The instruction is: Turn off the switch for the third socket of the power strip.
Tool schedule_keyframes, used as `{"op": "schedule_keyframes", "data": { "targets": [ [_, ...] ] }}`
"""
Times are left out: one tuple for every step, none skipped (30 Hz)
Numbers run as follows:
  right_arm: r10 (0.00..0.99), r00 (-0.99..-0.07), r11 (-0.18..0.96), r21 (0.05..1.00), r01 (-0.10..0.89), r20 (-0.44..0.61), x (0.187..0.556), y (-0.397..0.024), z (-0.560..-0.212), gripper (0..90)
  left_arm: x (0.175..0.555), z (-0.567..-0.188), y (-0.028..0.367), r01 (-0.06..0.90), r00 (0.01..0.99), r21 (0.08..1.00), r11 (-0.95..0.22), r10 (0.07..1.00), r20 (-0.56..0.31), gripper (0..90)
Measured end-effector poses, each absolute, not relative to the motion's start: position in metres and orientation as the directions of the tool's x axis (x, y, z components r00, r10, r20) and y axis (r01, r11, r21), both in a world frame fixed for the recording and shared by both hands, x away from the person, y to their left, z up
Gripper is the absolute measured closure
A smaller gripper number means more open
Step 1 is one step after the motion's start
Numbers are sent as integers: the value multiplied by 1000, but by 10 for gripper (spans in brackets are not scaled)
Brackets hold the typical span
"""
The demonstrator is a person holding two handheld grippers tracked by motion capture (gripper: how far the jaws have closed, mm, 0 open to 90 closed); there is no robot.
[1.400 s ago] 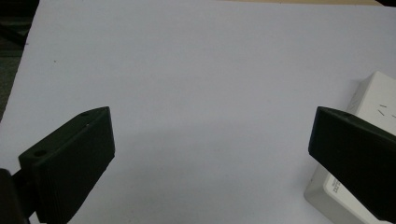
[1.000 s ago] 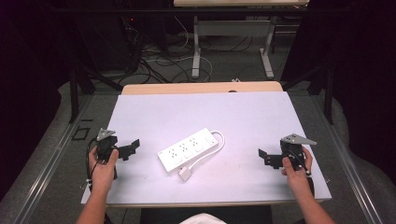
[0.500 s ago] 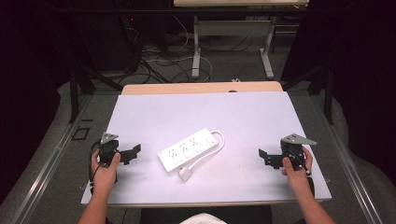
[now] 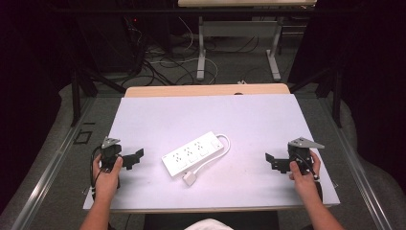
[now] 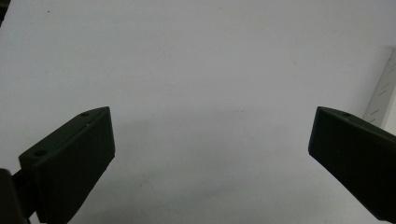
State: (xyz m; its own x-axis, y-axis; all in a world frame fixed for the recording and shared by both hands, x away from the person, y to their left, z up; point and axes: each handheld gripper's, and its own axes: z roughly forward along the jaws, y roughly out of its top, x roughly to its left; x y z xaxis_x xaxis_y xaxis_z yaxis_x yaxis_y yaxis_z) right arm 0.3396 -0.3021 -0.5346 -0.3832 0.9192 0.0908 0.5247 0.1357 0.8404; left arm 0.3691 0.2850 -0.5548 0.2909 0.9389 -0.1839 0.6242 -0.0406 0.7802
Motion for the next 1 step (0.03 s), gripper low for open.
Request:
{"op": "schedule_keyframes", "data": {
  "targets": [
    [918,-385,132,842,523,95,340,-302,-535,0,369,-555,285,624,288,780,-39,940,-185,3]
  ]
}}
